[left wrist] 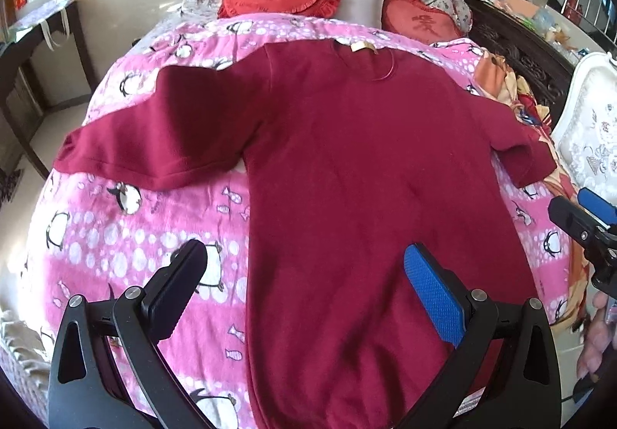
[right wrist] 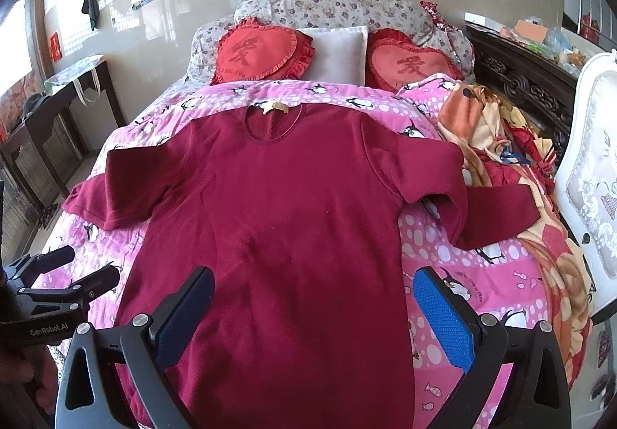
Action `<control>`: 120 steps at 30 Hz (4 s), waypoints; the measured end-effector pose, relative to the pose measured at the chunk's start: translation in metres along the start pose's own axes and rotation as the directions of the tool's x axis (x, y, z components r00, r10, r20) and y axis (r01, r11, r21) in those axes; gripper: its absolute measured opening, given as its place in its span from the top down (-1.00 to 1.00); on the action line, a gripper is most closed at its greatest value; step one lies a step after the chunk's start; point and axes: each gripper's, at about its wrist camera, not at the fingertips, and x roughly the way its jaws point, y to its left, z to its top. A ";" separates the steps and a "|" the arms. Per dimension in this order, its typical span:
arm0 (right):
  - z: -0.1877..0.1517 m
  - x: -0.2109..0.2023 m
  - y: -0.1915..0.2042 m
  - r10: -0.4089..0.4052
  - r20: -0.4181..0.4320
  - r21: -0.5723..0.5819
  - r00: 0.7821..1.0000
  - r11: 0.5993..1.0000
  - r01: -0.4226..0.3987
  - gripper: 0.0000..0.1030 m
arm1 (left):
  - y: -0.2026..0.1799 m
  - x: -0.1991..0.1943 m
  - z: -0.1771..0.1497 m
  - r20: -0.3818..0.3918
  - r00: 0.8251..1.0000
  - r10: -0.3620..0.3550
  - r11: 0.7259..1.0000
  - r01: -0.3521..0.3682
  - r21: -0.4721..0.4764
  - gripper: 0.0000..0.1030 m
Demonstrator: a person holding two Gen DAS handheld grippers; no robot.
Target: Fold small clothes
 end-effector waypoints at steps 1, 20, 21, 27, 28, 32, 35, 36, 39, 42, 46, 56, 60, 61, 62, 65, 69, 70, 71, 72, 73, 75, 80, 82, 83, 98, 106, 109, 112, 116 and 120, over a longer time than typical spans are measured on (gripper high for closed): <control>0.000 0.000 0.000 -0.001 -0.002 0.002 1.000 1.000 0.001 -0.98 | 0.001 0.001 0.000 -0.002 1.000 0.012 1.000 -0.012 -0.007 -0.99; 0.015 0.017 -0.003 -0.030 0.000 0.021 1.000 0.999 0.030 -0.98 | 0.023 0.035 0.015 -0.060 0.998 0.028 0.998 -0.031 -0.052 -0.99; 0.015 0.017 -0.003 -0.031 0.005 0.024 1.000 0.999 0.030 -0.98 | 0.024 0.036 0.015 -0.058 0.998 0.023 0.998 -0.026 -0.054 -0.99; 0.013 0.020 -0.003 -0.018 0.013 0.029 1.000 0.999 0.017 -0.98 | 0.029 0.042 0.013 -0.050 0.998 0.029 0.998 -0.032 -0.062 -0.99; 0.012 0.022 -0.002 -0.020 0.013 0.029 1.000 0.999 0.019 -0.98 | 0.029 0.043 0.013 -0.045 0.998 0.035 0.998 -0.038 -0.059 -0.99; 0.010 0.027 -0.005 -0.010 -0.013 0.042 1.000 0.999 0.010 -0.98 | 0.032 0.045 0.012 -0.022 0.998 0.051 0.997 -0.052 -0.064 -0.99; 0.010 0.029 -0.007 -0.018 -0.015 0.052 1.000 0.998 0.018 -0.98 | 0.031 0.047 0.013 -0.038 0.998 0.047 0.997 -0.049 -0.054 -0.99; 0.010 0.031 -0.007 -0.021 -0.017 0.051 1.000 0.998 0.021 -0.98 | 0.030 0.050 0.014 -0.056 0.998 0.042 0.998 -0.044 -0.045 -0.99; 0.009 0.036 -0.008 -0.017 -0.030 0.058 0.999 0.998 0.018 -0.98 | 0.028 0.054 0.014 -0.071 0.996 0.057 0.998 -0.058 -0.020 -0.99; 0.008 0.043 -0.008 -0.029 -0.040 0.051 0.999 0.998 0.031 -0.98 | 0.030 0.059 0.012 -0.088 0.995 0.048 0.998 -0.051 -0.028 -0.99; 0.007 0.053 -0.009 -0.039 -0.045 0.044 0.998 0.998 0.041 -0.98 | 0.031 0.064 0.012 -0.104 0.993 0.050 0.998 -0.054 -0.039 -0.99; 0.010 0.092 -0.012 -0.068 -0.015 0.019 0.998 0.998 0.068 -0.98 | 0.044 0.091 0.013 -0.096 0.993 0.071 0.997 -0.074 -0.032 -0.99; 0.016 0.112 -0.016 -0.080 0.018 0.011 0.997 0.997 0.080 -0.98 | 0.059 0.110 0.016 -0.097 0.988 0.122 0.991 -0.127 -0.051 -0.99; 0.016 0.117 -0.016 -0.082 0.024 0.009 0.996 0.997 0.082 -0.98 | 0.063 0.115 0.017 -0.098 0.988 0.120 0.990 -0.126 -0.059 -0.99; 0.016 0.124 -0.017 -0.087 0.033 0.007 0.996 0.996 0.087 -0.98 | 0.068 0.121 0.018 -0.091 0.989 0.120 0.990 -0.126 -0.066 -0.99; 0.010 0.150 -0.020 -0.115 0.006 -0.003 0.993 0.993 0.115 -0.98 | 0.072 0.130 0.021 -0.028 0.992 0.120 0.991 -0.121 -0.050 -0.99; 0.005 0.175 -0.024 -0.092 -0.070 0.012 0.993 0.996 0.094 -0.95 | 0.070 0.136 0.022 0.003 0.993 0.120 0.992 -0.119 -0.047 -0.99; 0.006 0.176 -0.025 -0.088 -0.072 0.014 0.994 0.996 0.089 -0.95 | 0.070 0.136 0.021 0.006 0.993 0.119 0.992 -0.119 -0.053 -0.99; 0.005 0.178 -0.026 -0.085 -0.079 0.016 0.993 0.996 0.086 -0.95 | 0.070 0.136 0.020 0.009 0.993 0.121 0.991 -0.121 -0.055 -0.99; 0.005 0.180 -0.026 -0.080 -0.083 0.021 0.993 0.996 0.082 -0.97 | 0.069 0.136 0.019 0.012 0.992 0.128 0.990 -0.127 -0.055 -0.99; 0.005 0.180 -0.027 -0.079 -0.090 0.021 0.993 0.996 0.081 -0.98 | 0.068 0.136 0.018 0.014 0.990 0.137 0.989 -0.136 -0.051 -0.99; 0.004 0.181 -0.026 -0.078 -0.092 0.022 0.993 0.997 0.080 -0.99 | 0.065 0.137 0.018 0.015 0.990 0.141 0.989 -0.140 -0.048 -0.99; 0.004 0.183 -0.026 -0.078 -0.092 0.024 0.993 0.996 0.080 -1.00 | 0.068 0.140 0.018 0.013 0.990 0.140 0.989 -0.139 -0.053 -0.99; 0.004 0.183 -0.028 -0.073 -0.092 0.027 0.993 0.997 0.076 -1.00 | 0.066 0.142 0.019 0.013 0.990 0.143 0.988 -0.142 -0.053 -0.99; 0.004 0.183 -0.028 -0.071 -0.092 0.028 0.993 0.997 0.074 -1.00 | 0.064 0.142 0.019 0.013 0.989 0.145 0.988 -0.144 -0.053 -0.99; 0.004 0.184 -0.027 -0.074 -0.096 0.025 0.993 0.997 0.077 -1.00 | 0.075 0.131 0.025 -0.010 0.995 0.102 0.993 -0.102 -0.065 -0.99; 0.002 0.184 -0.027 -0.078 -0.097 0.021 0.992 0.997 0.081 -1.00 | 0.202 0.042 0.054 0.162 0.987 -0.015 0.949 0.065 -0.308 -0.99; 0.002 0.184 -0.026 -0.082 -0.097 0.018 0.992 0.996 0.084 -1.00 | 0.267 0.031 0.047 0.190 0.982 -0.006 0.904 0.086 -0.419 -0.93; 0.002 0.185 -0.027 -0.079 -0.098 0.020 0.992 0.997 0.081 -1.00 | 0.325 0.043 0.028 0.188 0.979 -0.076 0.791 0.174 -0.587 -0.78; 0.003 0.184 -0.026 -0.078 -0.098 0.020 0.992 0.997 0.080 -1.00 | 0.358 0.079 0.009 0.201 0.959 -0.199 0.639 0.282 -0.716 -0.61; 0.003 0.184 -0.026 -0.078 -0.099 0.020 0.992 0.997 0.081 -1.00 | 0.361 0.095 0.019 0.226 0.954 -0.194 0.642 0.298 -0.706 -0.61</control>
